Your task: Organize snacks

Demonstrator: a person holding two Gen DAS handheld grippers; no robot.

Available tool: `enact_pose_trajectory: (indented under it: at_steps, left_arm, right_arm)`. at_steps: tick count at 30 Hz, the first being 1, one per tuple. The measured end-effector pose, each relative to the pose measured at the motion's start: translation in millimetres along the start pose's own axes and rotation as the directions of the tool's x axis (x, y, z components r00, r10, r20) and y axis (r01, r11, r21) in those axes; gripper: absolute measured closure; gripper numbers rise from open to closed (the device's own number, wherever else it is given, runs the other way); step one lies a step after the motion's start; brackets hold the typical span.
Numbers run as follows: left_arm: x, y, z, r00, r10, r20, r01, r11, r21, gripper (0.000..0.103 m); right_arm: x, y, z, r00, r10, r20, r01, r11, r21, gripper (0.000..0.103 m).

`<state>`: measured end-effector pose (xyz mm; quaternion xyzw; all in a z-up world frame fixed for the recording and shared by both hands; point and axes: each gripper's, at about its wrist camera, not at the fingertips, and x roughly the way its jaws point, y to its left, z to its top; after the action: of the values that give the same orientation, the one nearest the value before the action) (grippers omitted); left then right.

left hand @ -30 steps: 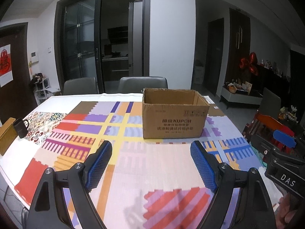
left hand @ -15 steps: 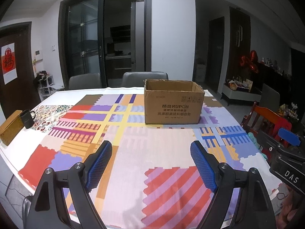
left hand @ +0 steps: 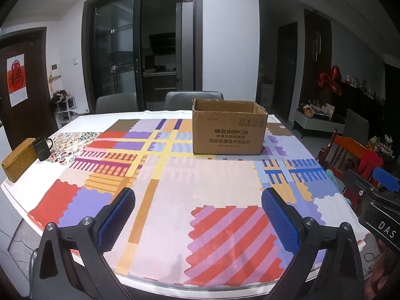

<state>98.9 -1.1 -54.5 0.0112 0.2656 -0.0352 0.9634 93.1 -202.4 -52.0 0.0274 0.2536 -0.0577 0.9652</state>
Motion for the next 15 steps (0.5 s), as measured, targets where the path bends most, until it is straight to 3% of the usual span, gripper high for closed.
enact_pose_trajectory:
  at_steps: [4,15]
  left_arm:
    - [-4.7,0.5,2.1,1.000,0.009,0.016,-0.009,1.000,0.000,0.000]
    - [-10.0,0.5,6.2,0.999,0.015,0.029,-0.015,1.000,0.001,0.000]
  right_arm:
    - [-5.6,-0.8,2.3,1.000,-0.014,0.025,0.014,1.000,0.002,0.014]
    - [-10.4,-1.5,3.8,0.999,-0.008,0.040,0.008,1.000,0.010,0.014]
